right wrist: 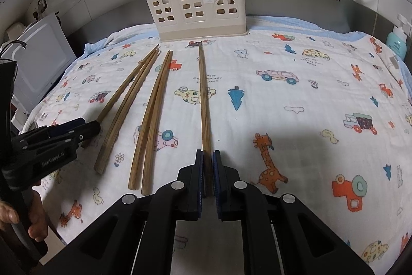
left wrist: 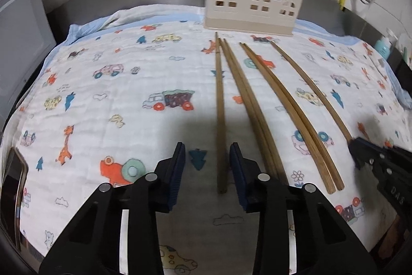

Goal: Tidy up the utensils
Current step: 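Close the left gripper on a chopstick while the right gripper holds its chopstick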

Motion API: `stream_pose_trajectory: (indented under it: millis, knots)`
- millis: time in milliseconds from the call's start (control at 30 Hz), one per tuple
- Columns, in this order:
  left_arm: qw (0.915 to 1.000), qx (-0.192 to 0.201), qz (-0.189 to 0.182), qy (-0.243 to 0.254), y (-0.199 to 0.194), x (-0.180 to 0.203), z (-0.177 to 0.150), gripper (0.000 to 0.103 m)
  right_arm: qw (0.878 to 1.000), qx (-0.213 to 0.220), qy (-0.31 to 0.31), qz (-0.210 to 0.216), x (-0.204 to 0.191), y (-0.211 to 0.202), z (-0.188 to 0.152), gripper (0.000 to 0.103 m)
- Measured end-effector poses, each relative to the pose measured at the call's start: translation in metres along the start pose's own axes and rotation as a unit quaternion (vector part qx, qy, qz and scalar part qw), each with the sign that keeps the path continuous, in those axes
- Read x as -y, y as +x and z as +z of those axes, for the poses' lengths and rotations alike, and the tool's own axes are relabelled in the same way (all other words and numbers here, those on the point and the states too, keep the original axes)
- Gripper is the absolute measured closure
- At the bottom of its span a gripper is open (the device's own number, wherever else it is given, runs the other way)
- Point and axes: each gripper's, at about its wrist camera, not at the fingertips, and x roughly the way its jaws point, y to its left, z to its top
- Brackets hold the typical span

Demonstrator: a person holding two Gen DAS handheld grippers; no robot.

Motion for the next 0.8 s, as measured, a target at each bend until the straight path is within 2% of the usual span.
stream_pose_trajectory:
  millis: [167, 467, 800]
  knots:
    - [0.9998, 0.002, 0.0, 0.021, 0.002, 0.006, 0.001, 0.078, 1.0, 0.0, -0.004, -0.002, -0.001, 0.003, 0.003, 0.095]
    - [0.9998, -0.01, -0.015, 0.011, 0.004, -0.003, 0.007, 0.096, 1.0, 0.006, -0.003, -0.002, -0.002, -0.002, 0.003, 0.097]
    - [0.9984, -0.01, -0.055, 0.0, 0.004, -0.013, 0.003, 0.096, 0.998, 0.055, -0.008, 0.001, -0.006, -0.041, 0.022, 0.097]
